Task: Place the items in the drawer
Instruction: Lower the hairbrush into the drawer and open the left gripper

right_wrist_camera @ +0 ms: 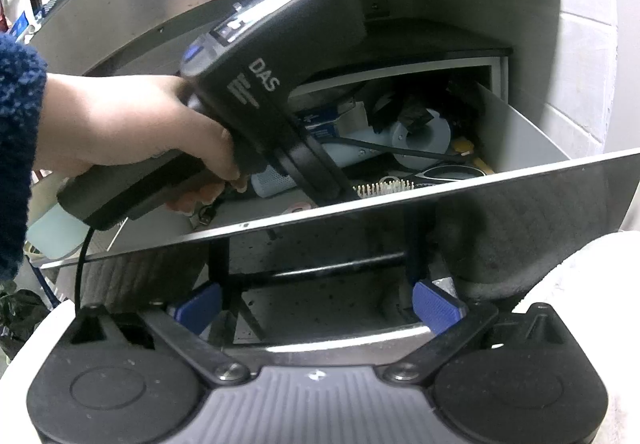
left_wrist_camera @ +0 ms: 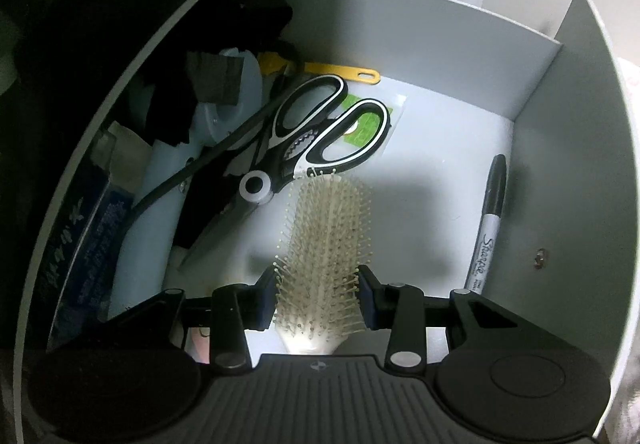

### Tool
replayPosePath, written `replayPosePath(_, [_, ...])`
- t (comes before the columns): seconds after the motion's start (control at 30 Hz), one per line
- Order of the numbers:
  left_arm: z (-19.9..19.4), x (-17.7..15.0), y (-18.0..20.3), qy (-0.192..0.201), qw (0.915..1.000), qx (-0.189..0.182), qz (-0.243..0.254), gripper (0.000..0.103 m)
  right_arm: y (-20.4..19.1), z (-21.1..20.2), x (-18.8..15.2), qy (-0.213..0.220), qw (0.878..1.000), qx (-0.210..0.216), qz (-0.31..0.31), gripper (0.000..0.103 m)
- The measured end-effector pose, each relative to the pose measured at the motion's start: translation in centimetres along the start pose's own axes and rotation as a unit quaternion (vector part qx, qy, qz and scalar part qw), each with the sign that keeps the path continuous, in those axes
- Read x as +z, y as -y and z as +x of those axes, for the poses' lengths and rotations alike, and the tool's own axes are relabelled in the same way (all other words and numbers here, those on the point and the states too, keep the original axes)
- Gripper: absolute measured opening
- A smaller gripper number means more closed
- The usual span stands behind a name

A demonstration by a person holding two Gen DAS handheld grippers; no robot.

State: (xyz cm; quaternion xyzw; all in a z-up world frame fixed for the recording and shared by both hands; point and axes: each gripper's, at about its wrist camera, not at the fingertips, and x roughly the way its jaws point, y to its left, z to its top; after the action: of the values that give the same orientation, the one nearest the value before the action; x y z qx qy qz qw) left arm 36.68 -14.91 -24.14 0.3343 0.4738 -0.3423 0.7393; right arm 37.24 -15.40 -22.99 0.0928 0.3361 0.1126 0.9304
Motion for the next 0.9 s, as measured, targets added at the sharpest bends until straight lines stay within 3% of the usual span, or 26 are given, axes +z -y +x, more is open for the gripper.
replayPosePath(0.9, [2.1,-0.7,-0.9,-0.031,0.9995,0.008,-0.002,0.042,0.2,-0.2,0.0,0.001,1.0,0.004,0.004,0.102])
